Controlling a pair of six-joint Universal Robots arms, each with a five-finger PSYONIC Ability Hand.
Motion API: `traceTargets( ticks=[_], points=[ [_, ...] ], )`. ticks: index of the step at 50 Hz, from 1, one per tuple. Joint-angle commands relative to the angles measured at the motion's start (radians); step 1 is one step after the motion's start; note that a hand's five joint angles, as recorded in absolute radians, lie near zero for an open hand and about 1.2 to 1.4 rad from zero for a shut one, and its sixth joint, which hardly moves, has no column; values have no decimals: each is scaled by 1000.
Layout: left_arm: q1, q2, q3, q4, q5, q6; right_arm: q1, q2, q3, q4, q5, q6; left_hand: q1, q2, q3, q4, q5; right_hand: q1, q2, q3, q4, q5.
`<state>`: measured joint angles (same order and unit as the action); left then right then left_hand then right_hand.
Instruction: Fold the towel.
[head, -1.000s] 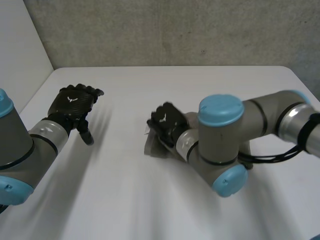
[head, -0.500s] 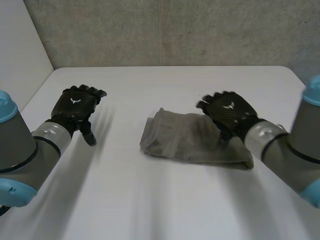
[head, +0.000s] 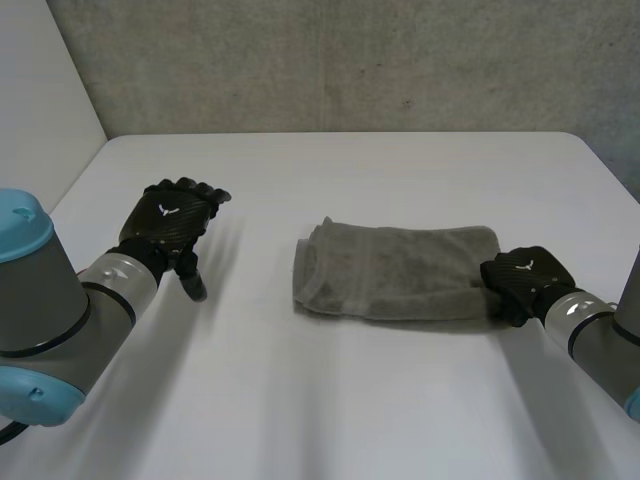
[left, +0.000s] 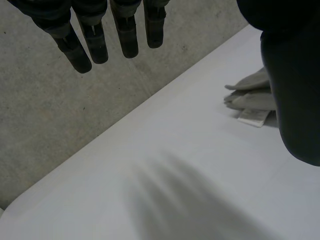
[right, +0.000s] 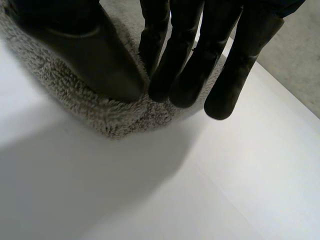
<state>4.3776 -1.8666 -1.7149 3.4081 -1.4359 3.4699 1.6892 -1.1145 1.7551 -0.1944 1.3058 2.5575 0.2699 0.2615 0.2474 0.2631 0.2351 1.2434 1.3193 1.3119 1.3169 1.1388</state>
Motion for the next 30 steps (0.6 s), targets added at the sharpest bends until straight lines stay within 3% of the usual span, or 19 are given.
traceTargets(
  ticks=[1, 8, 11, 15, 16, 21, 28, 30],
  points=[
    [2, 1, 0, 0, 0, 0, -23, -7, -17, 16, 75, -39, -62, -54, -40, -55, -202, 153, 77, 84, 79, 83],
    [2, 6, 3, -1, -1, 2, -23, -25, -95, 26, 96, -145, -62, -54, -40, -55, -202, 153, 77, 84, 79, 83],
    [-1, 9, 14, -1, -4, 3, 46, -62, -143, 30, 90, -177, -62, -54, -40, -55, -202, 153, 77, 84, 79, 83],
    [-6, 18, 34, -1, -8, -2, 272, -71, -221, 20, 63, -191, -62, -54, -40, -55, -202, 153, 77, 84, 79, 83],
    [-6, 18, 34, -1, -8, -2, 273, -71, -221, 20, 62, -191, -62, -54, -40, -55, -202, 153, 77, 84, 79, 83],
    [-47, 24, 89, -1, -30, -47, 483, 60, -256, 33, -65, -267, -56, -48, -34, -50, -196, 153, 77, 84, 79, 83],
    [-52, 49, 139, -4, -93, -124, 549, 119, -261, 87, -96, -425, -59, -51, -37, -53, -199, 153, 77, 84, 79, 83],
    [-53, 50, 149, -4, -97, -135, 549, 116, -267, 90, -89, -424, -59, -51, -37, -53, -199, 10, -66, -58, -63, -60]
  ],
)
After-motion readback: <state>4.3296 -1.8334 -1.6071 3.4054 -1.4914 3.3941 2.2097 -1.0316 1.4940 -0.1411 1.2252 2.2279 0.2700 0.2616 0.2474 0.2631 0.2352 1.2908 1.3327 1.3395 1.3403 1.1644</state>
